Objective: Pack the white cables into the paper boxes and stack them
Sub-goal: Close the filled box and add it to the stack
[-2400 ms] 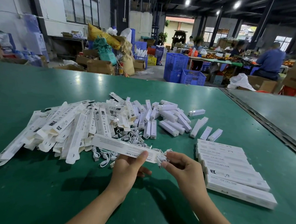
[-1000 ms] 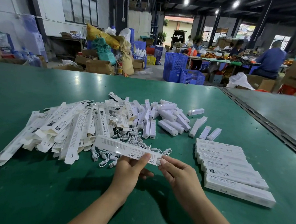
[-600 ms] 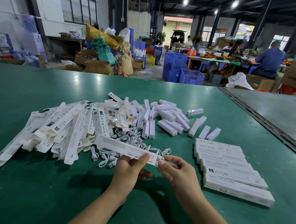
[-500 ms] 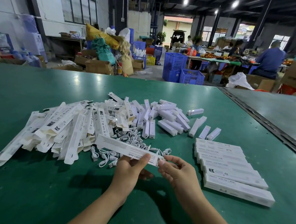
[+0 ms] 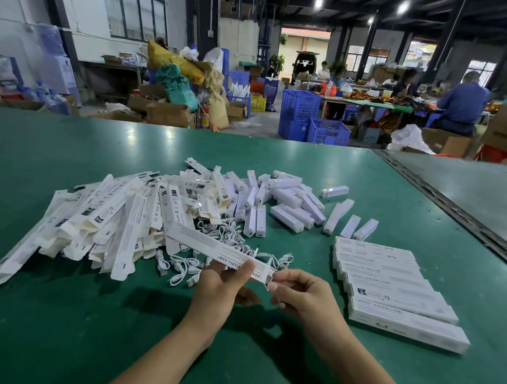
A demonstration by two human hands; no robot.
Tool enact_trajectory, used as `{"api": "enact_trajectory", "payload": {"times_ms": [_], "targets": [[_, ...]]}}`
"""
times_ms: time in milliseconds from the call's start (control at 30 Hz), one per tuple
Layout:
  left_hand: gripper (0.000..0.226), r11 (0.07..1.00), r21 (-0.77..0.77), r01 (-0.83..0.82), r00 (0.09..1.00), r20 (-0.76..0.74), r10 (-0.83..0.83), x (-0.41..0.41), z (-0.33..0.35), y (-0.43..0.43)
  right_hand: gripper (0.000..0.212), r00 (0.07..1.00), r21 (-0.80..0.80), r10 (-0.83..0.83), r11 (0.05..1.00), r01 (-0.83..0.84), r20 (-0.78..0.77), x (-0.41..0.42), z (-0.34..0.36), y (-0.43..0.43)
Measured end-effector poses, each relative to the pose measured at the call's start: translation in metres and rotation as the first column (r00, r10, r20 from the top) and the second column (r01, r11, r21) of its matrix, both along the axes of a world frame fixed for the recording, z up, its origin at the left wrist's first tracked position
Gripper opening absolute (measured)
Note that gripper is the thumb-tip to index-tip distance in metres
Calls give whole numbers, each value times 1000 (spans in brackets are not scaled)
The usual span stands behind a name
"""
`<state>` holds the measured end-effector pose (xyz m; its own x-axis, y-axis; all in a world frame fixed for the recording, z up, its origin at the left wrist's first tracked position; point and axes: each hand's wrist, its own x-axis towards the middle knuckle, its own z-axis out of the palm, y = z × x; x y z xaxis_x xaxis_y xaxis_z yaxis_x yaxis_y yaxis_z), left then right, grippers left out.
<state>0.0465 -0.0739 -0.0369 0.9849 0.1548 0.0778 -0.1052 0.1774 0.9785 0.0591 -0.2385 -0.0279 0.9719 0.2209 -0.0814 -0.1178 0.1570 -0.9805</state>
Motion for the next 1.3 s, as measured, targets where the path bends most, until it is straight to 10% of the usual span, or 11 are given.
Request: {"api": "enact_trajectory", "payload": {"times_ms": [433, 833, 1133, 1300], "targets": [[50, 986, 27, 166, 986, 0, -166, 1, 2, 12, 25, 900, -346, -21, 919, 189, 435, -5, 5, 0], [102, 994, 109, 7, 996, 86, -17, 1, -6, 3, 26, 867, -315, -159, 888, 334, 471, -6, -8, 13], [59, 864, 501, 51, 963, 206, -176, -6, -3, 5, 27, 870, -273, -197, 898, 345, 453, -11, -1, 14], [58, 885, 458, 87, 964, 184, -190, -3, -6, 7, 22, 850, -270, -159, 905, 329, 502, -12, -2, 12]]}}
